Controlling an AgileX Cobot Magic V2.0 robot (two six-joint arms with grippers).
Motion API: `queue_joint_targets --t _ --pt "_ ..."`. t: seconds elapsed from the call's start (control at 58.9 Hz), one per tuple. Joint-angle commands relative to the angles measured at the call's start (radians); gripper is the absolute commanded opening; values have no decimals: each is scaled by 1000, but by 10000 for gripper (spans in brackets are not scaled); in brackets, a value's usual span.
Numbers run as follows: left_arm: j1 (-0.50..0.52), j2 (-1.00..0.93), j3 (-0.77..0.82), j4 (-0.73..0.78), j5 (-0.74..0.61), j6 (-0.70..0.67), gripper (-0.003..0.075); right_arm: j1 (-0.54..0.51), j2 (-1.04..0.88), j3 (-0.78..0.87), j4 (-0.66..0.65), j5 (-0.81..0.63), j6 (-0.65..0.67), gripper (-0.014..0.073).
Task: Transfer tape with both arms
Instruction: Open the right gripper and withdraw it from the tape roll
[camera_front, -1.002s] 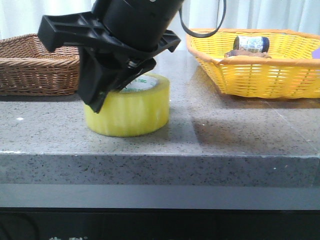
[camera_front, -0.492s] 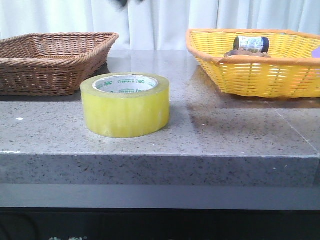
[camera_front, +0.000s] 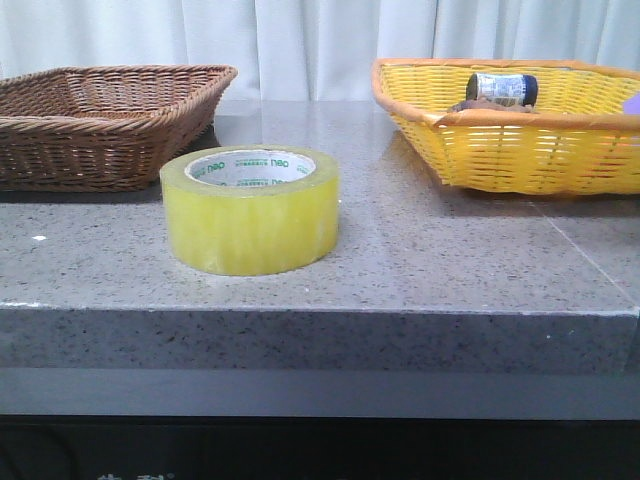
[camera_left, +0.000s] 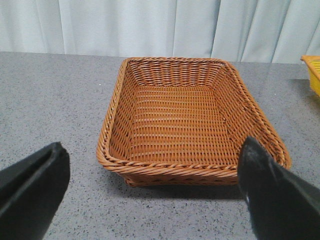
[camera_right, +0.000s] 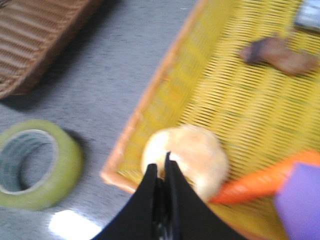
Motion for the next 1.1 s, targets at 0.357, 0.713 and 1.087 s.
queue_joint_targets --t 0.357,0.713,1.087 --pt "3 9 -37 -2 -56 -11 671 -104 -562 575 6 -417 5 -75" --pt "3 9 -37 -2 -56 -11 671 -104 -933 879 7 -450 5 -75" --pt "-99 152 -135 -15 213 16 671 -104 -983 897 7 -481 5 -75"
